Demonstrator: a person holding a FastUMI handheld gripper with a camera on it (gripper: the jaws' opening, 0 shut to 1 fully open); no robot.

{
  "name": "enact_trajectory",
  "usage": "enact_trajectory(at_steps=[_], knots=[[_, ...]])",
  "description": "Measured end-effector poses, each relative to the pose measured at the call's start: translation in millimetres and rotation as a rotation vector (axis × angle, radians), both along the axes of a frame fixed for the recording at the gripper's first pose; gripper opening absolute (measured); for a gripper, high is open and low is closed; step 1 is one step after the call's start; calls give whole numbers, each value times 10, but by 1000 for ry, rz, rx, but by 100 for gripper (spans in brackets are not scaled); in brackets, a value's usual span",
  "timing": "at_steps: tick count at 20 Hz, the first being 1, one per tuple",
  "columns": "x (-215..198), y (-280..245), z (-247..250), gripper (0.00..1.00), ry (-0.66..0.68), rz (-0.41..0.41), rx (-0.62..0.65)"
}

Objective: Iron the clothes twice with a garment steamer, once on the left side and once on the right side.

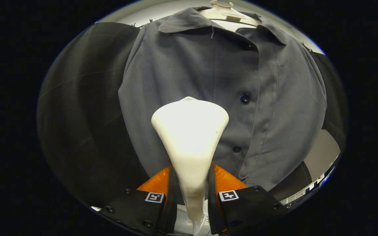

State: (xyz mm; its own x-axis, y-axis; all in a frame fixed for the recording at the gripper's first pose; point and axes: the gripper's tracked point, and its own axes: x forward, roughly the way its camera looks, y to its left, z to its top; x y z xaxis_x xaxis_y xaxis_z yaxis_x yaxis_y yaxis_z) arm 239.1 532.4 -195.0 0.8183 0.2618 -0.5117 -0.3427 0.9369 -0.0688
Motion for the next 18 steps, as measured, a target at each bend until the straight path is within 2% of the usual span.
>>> enact_trajectory(at_steps=[18], knots=[[-228, -234, -1364, 47, 170, -30, -86]])
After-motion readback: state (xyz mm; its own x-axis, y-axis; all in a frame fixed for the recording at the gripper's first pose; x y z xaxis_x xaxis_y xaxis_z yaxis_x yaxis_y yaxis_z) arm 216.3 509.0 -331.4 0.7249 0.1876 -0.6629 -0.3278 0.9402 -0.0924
